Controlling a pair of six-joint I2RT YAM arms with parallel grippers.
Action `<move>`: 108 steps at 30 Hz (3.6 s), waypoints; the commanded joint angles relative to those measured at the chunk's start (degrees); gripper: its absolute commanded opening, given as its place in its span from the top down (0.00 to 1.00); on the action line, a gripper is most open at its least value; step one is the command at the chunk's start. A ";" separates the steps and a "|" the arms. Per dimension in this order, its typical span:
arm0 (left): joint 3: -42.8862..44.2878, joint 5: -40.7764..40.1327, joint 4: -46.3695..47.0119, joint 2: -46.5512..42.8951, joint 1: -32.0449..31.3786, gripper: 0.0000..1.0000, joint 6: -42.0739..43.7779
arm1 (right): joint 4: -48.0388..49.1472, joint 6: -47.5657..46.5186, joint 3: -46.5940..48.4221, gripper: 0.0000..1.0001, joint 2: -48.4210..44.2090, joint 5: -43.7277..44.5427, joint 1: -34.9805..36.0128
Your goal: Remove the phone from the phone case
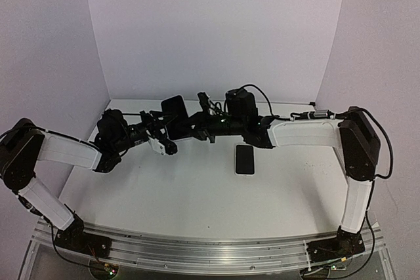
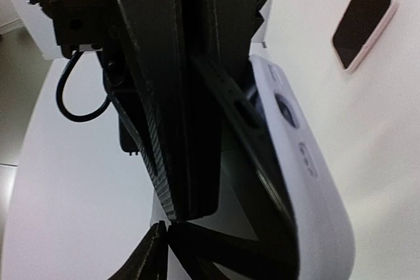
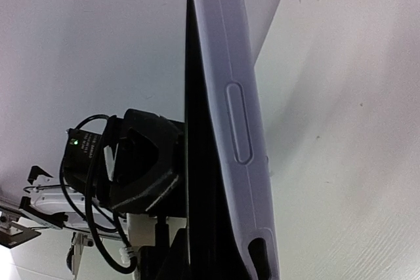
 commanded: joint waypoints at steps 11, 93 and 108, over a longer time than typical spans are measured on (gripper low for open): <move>-6.44 -0.45 -18.10 -9.28 -3.07 0.09 -42.73 | 8.91 8.32 1.16 1.00 11.99 20.14 -1.27; 2.66 -20.86 18.37 1.91 3.50 1.00 -126.36 | 20.19 26.52 26.60 1.00 19.26 16.56 5.12; -6.65 -25.22 1.42 -1.15 3.87 1.00 -114.54 | 19.66 28.38 8.89 1.00 12.79 20.04 3.36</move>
